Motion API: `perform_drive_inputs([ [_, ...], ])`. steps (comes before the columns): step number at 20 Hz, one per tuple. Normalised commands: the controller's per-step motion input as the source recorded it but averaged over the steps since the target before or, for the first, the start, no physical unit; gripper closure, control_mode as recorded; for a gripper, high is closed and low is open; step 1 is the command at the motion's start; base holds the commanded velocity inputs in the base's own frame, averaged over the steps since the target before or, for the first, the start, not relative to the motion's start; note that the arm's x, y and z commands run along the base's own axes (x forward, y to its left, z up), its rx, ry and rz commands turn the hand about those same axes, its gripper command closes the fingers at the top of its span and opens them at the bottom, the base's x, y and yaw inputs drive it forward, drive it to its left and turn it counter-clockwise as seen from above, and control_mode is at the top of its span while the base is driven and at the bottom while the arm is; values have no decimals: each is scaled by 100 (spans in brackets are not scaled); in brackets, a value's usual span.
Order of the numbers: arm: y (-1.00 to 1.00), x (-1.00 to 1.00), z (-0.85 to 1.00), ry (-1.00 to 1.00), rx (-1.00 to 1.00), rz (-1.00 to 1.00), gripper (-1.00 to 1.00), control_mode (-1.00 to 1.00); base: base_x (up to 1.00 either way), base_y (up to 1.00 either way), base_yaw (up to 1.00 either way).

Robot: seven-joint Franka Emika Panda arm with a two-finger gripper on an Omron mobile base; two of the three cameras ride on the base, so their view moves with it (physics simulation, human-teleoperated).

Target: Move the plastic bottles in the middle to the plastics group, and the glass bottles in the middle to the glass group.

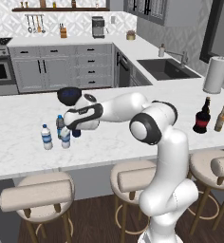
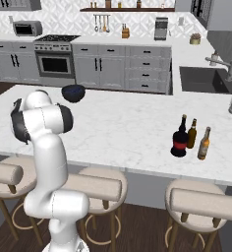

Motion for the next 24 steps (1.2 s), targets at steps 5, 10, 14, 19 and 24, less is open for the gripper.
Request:
perform_drive_inputs([
  [5, 0, 10, 3, 0, -6, 0, 100, -100, 0, 0, 0],
  [10, 0, 0, 0, 0, -4, 0, 100, -100, 0, 0, 0],
  [14, 0, 0, -9, 0, 0, 0, 100, -100, 0, 0, 0],
  [19, 0, 0, -62, -7, 0, 0, 100, -100, 0, 0, 0],
  [24, 0, 0, -32, -1, 0, 0, 100, -100, 0, 0, 0],
])
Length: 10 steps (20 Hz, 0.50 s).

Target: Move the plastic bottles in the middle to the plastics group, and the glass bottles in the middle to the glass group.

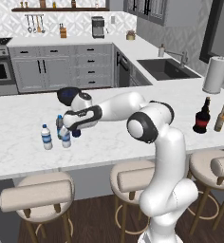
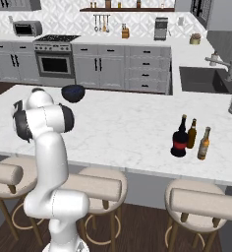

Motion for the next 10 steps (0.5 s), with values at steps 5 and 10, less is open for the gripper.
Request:
perform_drive_inputs([
  [5, 0, 0, 1, 0, 0, 0, -100, -100, 0, 0, 0],
  [10, 0, 0, 2, 0, 0, 0, -100, -100, 0, 0, 0],
])
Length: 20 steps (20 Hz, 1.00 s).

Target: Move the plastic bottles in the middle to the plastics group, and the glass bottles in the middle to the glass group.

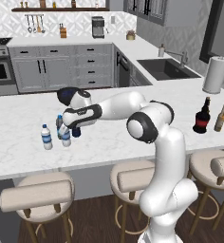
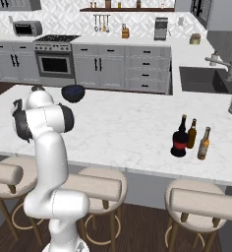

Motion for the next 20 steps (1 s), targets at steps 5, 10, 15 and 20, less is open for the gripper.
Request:
perform_drive_inputs([
  [5, 0, 0, 19, 0, -1, 0, -100, -100, 0, 0, 0],
  [10, 0, -4, 42, -1, 0, 0, -100, -100, 0, 0, 0],
  [15, -23, -33, 35, 0, 2, -5, -100, -100, 0, 0, 0],
  [20, -63, -45, 3, 0, 9, -14, -100, -100, 0, 0, 0],
])
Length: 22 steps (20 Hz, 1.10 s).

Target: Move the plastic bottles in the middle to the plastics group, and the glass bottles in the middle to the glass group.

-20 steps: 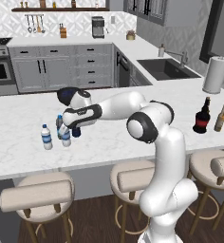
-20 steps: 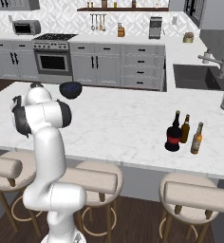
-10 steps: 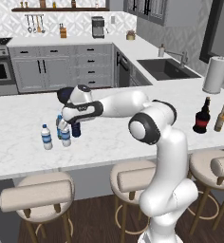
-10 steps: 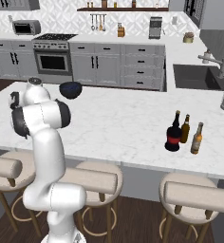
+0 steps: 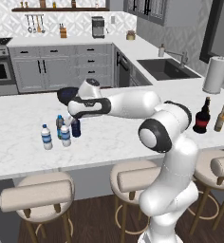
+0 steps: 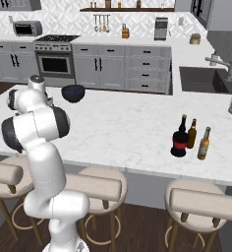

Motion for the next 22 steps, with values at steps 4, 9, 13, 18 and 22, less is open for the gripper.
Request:
perform_drive_inputs([
  [4, -79, -49, 1, 0, 11, -15, -100, -100, 0, 0, 0],
  [9, -100, -59, 10, 6, 7, -18, -100, -100, 0, 0, 0],
  [13, -100, -42, 25, 14, 0, -21, -100, -100, 0, 0, 0],
  [18, -100, -42, 39, 18, 0, -24, -100, -100, 0, 0, 0],
  [22, -87, -10, 48, 26, -12, -24, -100, -100, 0, 0, 0],
])
